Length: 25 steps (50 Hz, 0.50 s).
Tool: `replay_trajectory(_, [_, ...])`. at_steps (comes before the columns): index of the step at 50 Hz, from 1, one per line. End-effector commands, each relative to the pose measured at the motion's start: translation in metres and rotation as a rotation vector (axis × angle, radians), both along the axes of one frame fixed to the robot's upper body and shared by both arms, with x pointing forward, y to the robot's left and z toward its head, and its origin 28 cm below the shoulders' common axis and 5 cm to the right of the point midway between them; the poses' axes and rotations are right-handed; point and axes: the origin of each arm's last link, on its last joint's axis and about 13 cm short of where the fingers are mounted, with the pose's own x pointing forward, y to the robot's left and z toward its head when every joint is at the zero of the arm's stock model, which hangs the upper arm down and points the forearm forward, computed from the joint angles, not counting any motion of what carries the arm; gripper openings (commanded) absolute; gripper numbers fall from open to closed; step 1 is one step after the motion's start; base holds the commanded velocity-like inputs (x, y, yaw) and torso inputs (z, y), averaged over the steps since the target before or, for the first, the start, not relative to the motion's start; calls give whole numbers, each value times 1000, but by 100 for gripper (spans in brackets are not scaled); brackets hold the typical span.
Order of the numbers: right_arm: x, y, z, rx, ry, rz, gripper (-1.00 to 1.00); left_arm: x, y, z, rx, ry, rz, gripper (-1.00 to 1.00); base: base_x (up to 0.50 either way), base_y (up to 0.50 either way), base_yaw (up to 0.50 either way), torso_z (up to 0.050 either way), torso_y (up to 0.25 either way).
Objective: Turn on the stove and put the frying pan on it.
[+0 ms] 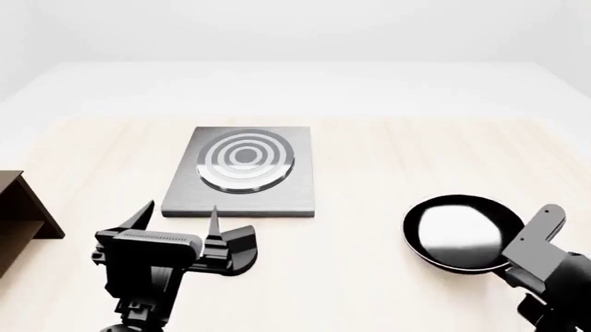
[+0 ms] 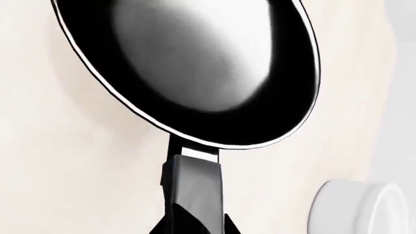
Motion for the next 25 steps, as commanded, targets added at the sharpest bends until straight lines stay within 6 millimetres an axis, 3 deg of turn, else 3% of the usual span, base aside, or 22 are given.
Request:
replay_trajectory(1, [3, 10, 34, -26, -109, 41, -100, -1, 1, 3, -2, -7, 4, 100, 0, 0, 0, 0, 0])
replay_trajectory(25, [8, 18, 77, -26, -253, 86, -100, -1, 1, 3, -3, -10, 6, 100, 0, 0, 0, 0, 0])
